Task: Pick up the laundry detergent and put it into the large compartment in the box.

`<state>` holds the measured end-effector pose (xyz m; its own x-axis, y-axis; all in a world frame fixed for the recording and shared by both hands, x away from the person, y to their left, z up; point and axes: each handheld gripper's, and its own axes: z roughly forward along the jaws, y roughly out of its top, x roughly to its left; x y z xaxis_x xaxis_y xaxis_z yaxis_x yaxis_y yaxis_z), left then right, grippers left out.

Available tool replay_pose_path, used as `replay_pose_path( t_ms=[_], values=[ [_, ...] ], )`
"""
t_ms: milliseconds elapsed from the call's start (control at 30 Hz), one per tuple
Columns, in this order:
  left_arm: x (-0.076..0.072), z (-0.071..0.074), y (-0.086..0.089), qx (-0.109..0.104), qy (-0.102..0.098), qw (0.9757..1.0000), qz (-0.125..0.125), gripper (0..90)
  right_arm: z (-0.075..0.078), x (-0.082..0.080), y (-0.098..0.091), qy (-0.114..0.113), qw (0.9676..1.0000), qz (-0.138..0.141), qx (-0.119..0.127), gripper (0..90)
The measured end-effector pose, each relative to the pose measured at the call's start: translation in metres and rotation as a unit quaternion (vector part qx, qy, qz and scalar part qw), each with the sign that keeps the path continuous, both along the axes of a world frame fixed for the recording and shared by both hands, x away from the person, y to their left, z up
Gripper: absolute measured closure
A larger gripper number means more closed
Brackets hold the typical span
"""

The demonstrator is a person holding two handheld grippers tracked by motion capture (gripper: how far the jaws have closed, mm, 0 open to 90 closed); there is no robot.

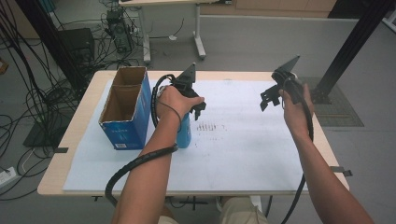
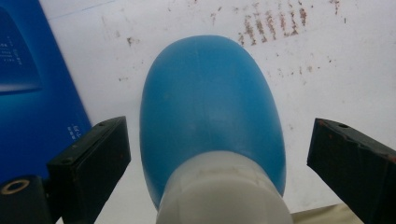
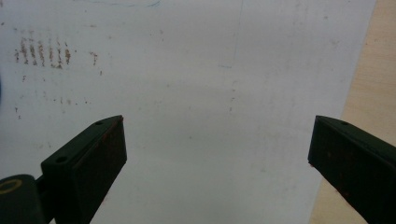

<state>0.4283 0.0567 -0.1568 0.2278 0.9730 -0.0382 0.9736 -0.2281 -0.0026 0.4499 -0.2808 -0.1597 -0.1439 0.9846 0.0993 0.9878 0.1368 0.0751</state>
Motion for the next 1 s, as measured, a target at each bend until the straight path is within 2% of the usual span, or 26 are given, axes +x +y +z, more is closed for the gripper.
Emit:
replay_pose_path(
  t_ms=[1000],
  values=[
    [-0.0005,0.0019,0.0002,0.004,-0.003,1.0000,-0.001,6.5,-0.0001,0.0001,0.0014,0.000,1.0000,0.000,-0.001,4.3]
  ],
)
